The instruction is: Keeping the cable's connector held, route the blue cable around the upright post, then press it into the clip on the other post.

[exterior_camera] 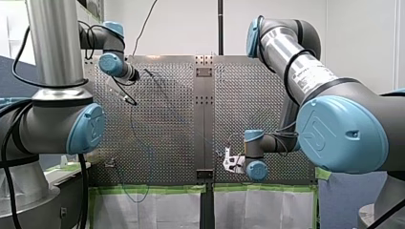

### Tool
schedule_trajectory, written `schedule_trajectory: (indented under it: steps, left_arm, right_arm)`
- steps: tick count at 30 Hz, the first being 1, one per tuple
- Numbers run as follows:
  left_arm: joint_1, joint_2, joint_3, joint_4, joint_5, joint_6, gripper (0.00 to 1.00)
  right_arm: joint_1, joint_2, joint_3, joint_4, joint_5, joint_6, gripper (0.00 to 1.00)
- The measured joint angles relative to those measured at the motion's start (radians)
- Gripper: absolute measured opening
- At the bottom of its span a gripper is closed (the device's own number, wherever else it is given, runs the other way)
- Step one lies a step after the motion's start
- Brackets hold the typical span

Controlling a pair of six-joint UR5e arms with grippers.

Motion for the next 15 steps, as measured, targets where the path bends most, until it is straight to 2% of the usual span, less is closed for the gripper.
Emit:
schedule_trajectory:
  steps: [4,11,15]
  left_arm:
    - [-0.002,0.032,0.010,-0.029,-0.023,0.032,1.00]
    - [-0.004,0.099,0.072,-0.097,-0.090,0.102,1.00]
    - [-0.011,0.098,0.104,-0.129,-0.121,0.133,1.00]
  right_arm:
    - [0.000,-0.001,0.000,0.000,-0.001,-0.002,0.00]
    - [0.000,-0.001,0.000,0.000,-0.001,-0.003,0.00]
    - [0.000,-0.002,0.001,0.001,-0.002,-0.004,0.00]
